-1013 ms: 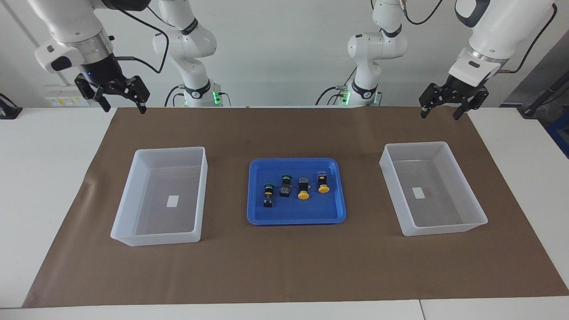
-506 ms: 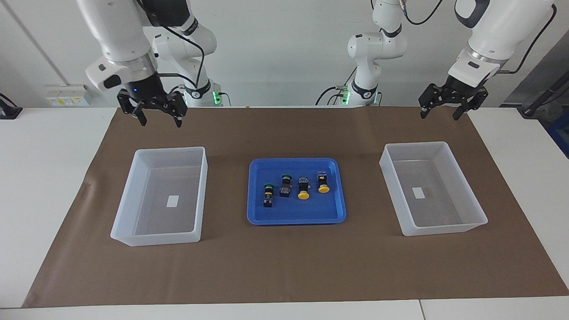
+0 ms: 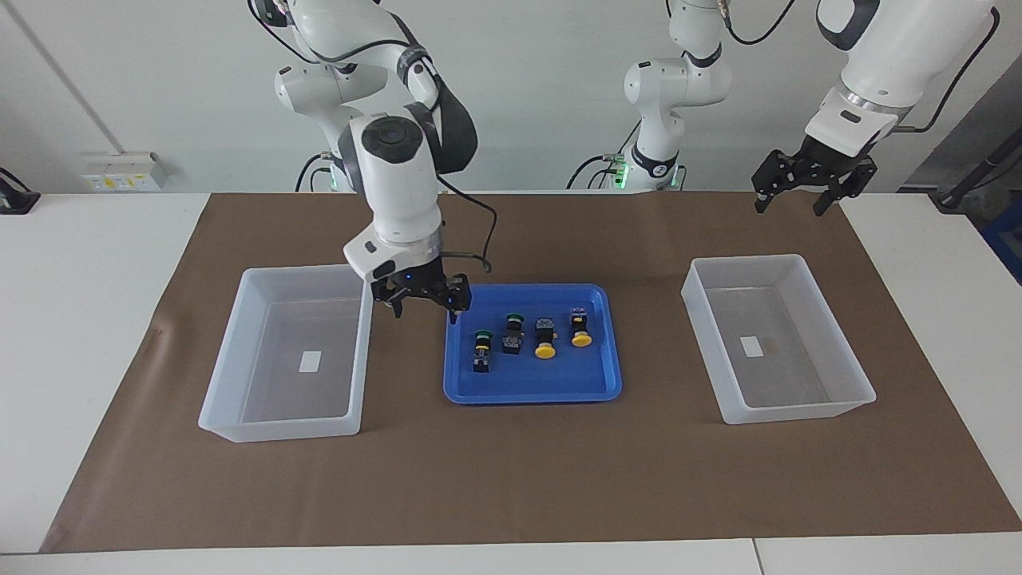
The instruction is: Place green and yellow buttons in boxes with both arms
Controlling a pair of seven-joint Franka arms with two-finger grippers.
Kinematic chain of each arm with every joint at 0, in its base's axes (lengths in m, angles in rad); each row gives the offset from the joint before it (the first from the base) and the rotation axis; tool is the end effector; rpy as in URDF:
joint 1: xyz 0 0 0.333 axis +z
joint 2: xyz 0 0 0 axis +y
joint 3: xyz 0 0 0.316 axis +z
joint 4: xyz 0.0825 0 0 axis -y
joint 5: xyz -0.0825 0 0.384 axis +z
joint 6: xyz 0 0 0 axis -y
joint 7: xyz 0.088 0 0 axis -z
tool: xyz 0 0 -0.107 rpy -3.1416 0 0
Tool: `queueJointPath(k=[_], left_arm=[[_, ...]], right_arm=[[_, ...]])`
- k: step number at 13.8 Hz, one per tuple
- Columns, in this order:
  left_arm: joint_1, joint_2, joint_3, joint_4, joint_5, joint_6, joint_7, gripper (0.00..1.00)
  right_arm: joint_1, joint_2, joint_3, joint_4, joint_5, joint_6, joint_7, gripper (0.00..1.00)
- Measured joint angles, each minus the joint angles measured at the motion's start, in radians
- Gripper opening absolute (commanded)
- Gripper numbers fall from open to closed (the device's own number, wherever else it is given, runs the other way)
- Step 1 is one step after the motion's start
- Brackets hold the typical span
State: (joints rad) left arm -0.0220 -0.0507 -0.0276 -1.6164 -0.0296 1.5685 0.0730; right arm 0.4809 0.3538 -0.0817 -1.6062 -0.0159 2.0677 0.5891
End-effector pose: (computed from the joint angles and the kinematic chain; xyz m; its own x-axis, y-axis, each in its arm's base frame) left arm 0.5374 -0.0303 0.6305 0.9925 -0.1223 0.0048 -0.1224 -0.9921 0.0279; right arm 0.6173 0.2663 0.4353 0.9778 -0.1758 0.1139 -0.1742 -0.9844 -0.0244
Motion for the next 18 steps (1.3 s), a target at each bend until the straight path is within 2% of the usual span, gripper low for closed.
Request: queueJointPath(k=[7,9,10,14,15,16,18], left_arm=[[-0.022,-0.002,-0.007,-0.007,0.000,0.010,0.000,1.00],[-0.048,-0.008,-0.007,-0.031,0.000,0.055,-0.001,1.00],[-0.060,-0.013,-0.008,-0.050,0.000,0.082,-0.001,1.00],[-0.121,-0.047,-0.009,-0.173,0.000,0.214,-0.009,1.00],[-0.145,-0.051,-0.010,-0.210,0.000,0.253,-0.033,1.00],[-0.172,-0.053,-0.010,-0.248,0.000,0.300,-0.069,1.00],[-0.233,-0.052,-0.012,-0.330,0.000,0.414,-0.154,1.00]], right_arm=[[0.080,0.140,0.000,-0.013,0.000,0.171,0.010,1.00],[0.089,0.157,-0.001,-0.043,0.000,0.201,0.010,0.81],[0.089,0.156,-0.001,-0.061,0.000,0.212,0.010,0.77],[0.093,0.156,-0.001,-0.097,0.000,0.247,0.010,0.49],[0.093,0.156,-0.001,-0.102,0.000,0.256,0.011,0.21],[0.093,0.156,-0.001,-0.106,0.000,0.265,0.011,0.00],[0.093,0.155,-0.002,-0.110,0.001,0.270,0.011,0.00]])
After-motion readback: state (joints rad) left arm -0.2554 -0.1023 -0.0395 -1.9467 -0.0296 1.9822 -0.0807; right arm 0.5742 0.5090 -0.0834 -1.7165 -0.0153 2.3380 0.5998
